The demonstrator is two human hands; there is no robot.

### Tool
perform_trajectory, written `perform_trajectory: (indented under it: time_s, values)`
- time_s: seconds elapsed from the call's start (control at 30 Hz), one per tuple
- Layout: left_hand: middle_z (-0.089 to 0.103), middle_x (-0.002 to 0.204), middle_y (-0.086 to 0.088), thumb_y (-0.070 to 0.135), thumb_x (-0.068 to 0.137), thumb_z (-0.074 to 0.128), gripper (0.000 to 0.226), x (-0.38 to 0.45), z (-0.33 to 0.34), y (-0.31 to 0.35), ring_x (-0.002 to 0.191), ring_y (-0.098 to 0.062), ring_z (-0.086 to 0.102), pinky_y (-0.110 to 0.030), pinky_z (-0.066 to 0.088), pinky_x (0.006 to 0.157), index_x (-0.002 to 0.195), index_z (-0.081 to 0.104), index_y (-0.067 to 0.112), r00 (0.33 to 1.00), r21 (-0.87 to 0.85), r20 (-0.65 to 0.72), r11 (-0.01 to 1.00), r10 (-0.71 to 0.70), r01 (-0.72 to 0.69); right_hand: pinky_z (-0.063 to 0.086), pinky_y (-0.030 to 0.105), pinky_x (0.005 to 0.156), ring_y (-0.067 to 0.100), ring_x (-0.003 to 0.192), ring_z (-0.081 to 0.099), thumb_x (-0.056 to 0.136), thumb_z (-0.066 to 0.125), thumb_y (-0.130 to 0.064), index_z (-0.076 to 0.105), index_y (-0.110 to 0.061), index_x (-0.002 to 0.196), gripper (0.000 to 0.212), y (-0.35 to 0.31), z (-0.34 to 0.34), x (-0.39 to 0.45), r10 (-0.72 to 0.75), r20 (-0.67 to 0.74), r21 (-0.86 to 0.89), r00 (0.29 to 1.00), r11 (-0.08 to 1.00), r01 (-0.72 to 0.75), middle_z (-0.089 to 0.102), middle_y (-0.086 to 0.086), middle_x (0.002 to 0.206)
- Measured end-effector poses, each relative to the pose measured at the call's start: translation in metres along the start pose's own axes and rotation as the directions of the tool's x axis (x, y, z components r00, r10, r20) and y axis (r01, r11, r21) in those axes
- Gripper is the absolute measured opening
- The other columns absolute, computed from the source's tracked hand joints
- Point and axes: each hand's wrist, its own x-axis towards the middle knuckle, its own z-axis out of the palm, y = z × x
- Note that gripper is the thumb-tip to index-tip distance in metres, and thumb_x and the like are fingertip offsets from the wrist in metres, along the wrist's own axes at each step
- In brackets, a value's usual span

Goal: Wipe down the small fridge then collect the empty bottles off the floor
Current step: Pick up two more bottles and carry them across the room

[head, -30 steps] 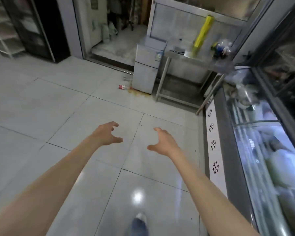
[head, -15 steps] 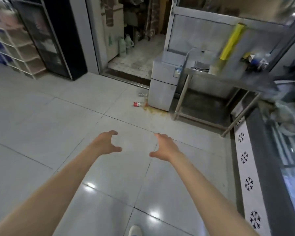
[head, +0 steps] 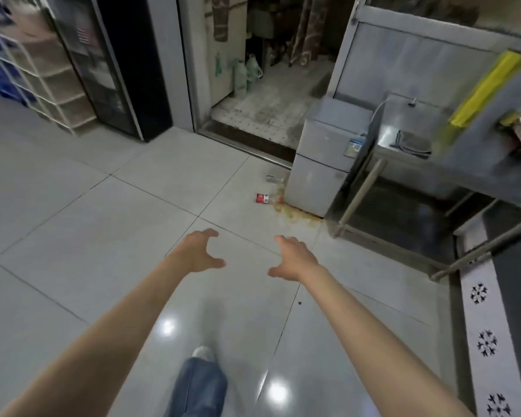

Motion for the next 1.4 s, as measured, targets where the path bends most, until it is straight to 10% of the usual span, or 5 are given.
perform_trajectory:
  time_s: [1.13, 1.4]
  values:
    - [0.048, 0.137, -0.009, 0.033, 0.073, 0.077, 0.073, 0.599, -0.268, 0.026, 0.13, -0.026, 0.041, -0.031, 0.032, 0.104, 0.136, 0.043, 0.022, 0.998, 0.018, 0.056, 1.0, -0.013, 0.012, 0.042, 0.038, 0.099, 0.029, 0.124, 0.042, 0.071, 0.074, -0.039, 0.033, -0.019, 0.138, 0.081, -0.036, -0.213, 0.594, 0.086, 0.119, 0.102, 0.989, 0.99, -0.098, 0.04, 0.009, 0.135]
    - [0.045, 0.139, -0.008, 0.04, 0.075, 0.075, 0.075, 0.754, -0.328, 0.022, 0.127, -0.026, 0.043, -0.034, 0.036, 0.106, 0.139, 0.04, 0.023, 0.973, 0.126, 0.185, 0.979, 0.137, -0.161, 0.041, 0.035, 0.102, 0.026, 0.128, 0.041, 0.068, 0.072, -0.033, 0.029, -0.02, 0.143, 0.087, -0.061, -0.238, 0.704, 0.272, 0.091, 0.22, 0.958, 0.933, -0.286, 0.038, 0.008, 0.141]
